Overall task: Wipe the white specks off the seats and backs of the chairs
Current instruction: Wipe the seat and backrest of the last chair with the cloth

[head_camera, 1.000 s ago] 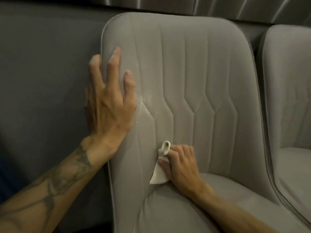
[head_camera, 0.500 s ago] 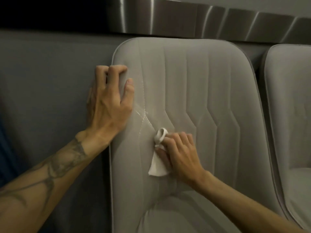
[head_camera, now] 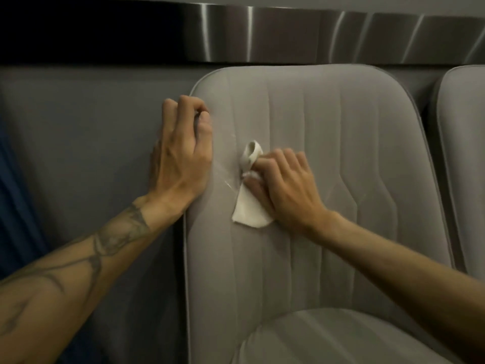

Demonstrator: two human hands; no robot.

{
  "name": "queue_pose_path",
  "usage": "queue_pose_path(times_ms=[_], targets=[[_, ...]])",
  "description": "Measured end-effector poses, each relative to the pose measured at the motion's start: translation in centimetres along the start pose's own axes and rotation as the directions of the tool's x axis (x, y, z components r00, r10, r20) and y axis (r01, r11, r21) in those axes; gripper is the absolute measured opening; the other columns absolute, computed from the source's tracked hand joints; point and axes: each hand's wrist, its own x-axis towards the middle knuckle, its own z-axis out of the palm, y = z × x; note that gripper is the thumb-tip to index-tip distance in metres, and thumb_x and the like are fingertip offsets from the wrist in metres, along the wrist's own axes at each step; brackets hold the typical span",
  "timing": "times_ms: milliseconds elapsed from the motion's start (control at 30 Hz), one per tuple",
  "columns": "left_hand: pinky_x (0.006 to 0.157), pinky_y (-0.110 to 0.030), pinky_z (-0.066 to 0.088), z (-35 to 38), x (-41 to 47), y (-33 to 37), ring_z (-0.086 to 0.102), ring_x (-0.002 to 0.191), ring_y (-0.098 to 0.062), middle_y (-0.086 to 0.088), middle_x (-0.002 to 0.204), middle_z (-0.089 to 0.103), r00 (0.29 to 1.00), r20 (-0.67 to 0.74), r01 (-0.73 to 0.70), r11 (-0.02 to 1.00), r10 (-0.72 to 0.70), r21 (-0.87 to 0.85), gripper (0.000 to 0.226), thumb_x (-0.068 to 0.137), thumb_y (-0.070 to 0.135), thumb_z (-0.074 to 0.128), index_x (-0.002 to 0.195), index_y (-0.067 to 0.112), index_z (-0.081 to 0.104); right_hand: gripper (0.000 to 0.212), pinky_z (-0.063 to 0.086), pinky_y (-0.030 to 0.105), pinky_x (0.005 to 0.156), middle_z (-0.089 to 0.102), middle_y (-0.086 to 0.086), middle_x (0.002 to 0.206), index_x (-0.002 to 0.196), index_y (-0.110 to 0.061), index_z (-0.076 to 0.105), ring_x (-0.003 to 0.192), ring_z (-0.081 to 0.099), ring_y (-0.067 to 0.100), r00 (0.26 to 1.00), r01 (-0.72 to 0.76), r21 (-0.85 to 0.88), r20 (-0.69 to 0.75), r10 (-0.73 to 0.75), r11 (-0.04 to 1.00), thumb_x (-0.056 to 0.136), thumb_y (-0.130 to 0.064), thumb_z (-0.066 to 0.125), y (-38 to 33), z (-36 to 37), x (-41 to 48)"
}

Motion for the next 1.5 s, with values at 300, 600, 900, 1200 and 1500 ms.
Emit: queue_pose_path(times_ms=[300, 600, 900, 1200, 1500], targets=[[0.066, -0.019, 0.033, 0.2, -0.1, -0.2, 0.043, 0.085, -0.003, 0.003, 0.109, 0.044, 0.999, -0.025, -0.031, 0.999, 0.03, -0.036, 0.023, 0.106, 0.029, 0.036, 0.113, 0.013, 0.049, 0.037, 0.044, 0.042, 0.079, 0.06, 0.011, 0.106, 0.109, -0.01, 0.062, 0.092, 0.055, 0.028, 0.948, -0.262, -0.052, -0.201, 0.247, 0.964, 0.103, -0.041, 0.042, 1.4, 1.9, 10.6], [0.068, -0.016, 0.034, 0.2, -0.4, 0.1, 0.043, 0.085, -0.004, -0.001, 0.109, 0.047, 0.999, -0.032, -0.013, 0.998, 0.011, -0.064, 0.025, 0.106, 0.027, 0.037, 0.113, 0.008, 0.051, 0.039, 0.038, 0.043, 0.078, 0.059, 0.017, 0.104, 0.105, -0.006, 0.06, 0.09, 0.055, 0.034, 0.99, -0.127, -0.117, -0.082, 0.118, 0.985, 0.104, -0.041, 0.042, 2.2, 0.4, 10.0], [0.073, -0.029, 0.04, -1.1, 0.2, -0.8, 0.05, 0.092, -0.01, -0.001, 0.115, 0.051, 0.996, 0.068, -0.059, 0.998, 0.059, -0.016, 0.025, 0.109, 0.031, 0.037, 0.121, 0.014, 0.05, 0.033, 0.042, 0.046, 0.073, 0.059, 0.016, 0.095, 0.098, -0.005, 0.064, 0.081, 0.053, 0.033, 0.997, 0.055, 0.031, 0.043, -0.056, 0.998, 0.104, -0.034, 0.051, -0.5, -0.3, 5.1], [0.088, -0.028, 0.046, -1.9, 3.0, -2.0, 0.058, 0.105, -0.015, -0.008, 0.119, 0.061, 0.984, 0.147, -0.084, 0.992, 0.097, -0.098, 0.03, 0.111, 0.019, 0.039, 0.127, 0.009, 0.062, 0.039, 0.042, 0.041, 0.082, 0.057, 0.013, 0.109, 0.112, -0.009, 0.06, 0.093, 0.052, 0.026, 0.995, -0.096, 0.046, -0.023, 0.097, 0.994, 0.104, -0.042, 0.042, -0.9, 1.7, 12.1], [0.087, -0.016, 0.042, -2.1, 2.7, -2.0, 0.056, 0.105, -0.009, -0.007, 0.12, 0.06, 0.98, 0.184, -0.061, 0.993, 0.079, -0.104, 0.035, 0.112, 0.023, 0.036, 0.134, 0.011, 0.06, 0.036, 0.043, 0.046, 0.077, 0.059, 0.013, 0.102, 0.105, -0.008, 0.062, 0.087, 0.053, 0.029, 0.994, -0.071, 0.036, -0.077, 0.074, 0.997, 0.105, -0.039, 0.045, -1.3, 1.7, 11.1]])
